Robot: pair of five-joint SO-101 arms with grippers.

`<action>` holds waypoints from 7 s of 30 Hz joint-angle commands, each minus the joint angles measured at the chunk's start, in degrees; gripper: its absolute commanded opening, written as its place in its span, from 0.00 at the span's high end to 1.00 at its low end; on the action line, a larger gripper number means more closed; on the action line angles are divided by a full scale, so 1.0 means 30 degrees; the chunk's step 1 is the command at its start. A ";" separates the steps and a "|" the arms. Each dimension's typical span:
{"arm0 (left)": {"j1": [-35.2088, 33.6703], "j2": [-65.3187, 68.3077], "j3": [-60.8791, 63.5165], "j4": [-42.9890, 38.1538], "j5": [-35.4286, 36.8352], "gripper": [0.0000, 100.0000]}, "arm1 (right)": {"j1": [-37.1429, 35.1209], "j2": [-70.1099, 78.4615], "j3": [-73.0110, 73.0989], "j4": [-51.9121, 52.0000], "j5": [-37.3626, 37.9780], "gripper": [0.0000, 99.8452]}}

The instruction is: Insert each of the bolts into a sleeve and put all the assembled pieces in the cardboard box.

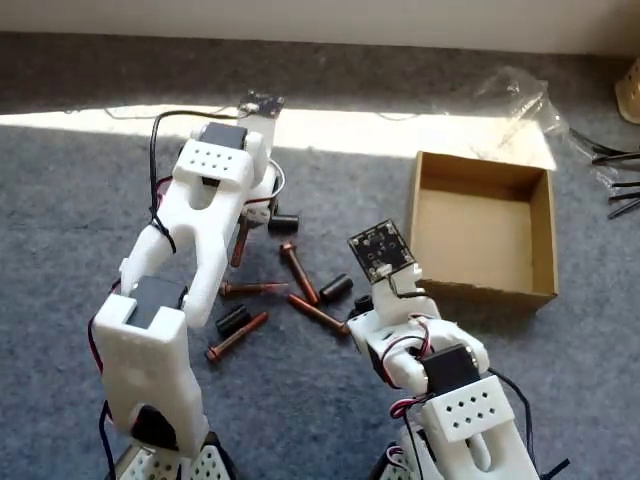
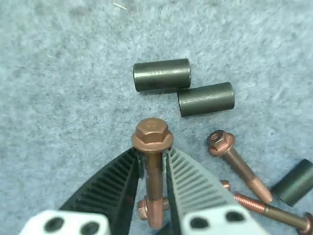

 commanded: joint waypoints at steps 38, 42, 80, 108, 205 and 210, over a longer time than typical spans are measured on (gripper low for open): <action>-0.0220 -2.3253 1.0857 -0.1231 -0.3634 1.00 | -0.2359 -0.6579 -0.3795 -0.0601 -0.2344 1.00; 0.0630 -2.3897 1.2264 -0.2872 -0.3634 1.00 | -0.2388 -0.8220 -0.2037 -0.1070 -0.2315 1.00; 0.1245 -3.6469 2.2579 -1.1575 -0.0557 1.00 | -0.3824 -1.2352 1.0857 -1.4491 0.0000 1.00; 0.4586 -3.6586 2.4454 -1.8227 0.1231 0.99 | -0.3853 -1.2352 1.0857 -1.3377 -0.2256 1.00; 0.5700 -3.6703 3.0608 -1.6733 0.3663 0.99 | -0.3736 -1.2352 1.0886 -1.2703 -0.0205 1.00; 0.5700 -3.6703 3.0462 -1.6821 0.1700 0.99 | -0.3736 -1.2352 1.0857 -1.2703 -0.0205 1.00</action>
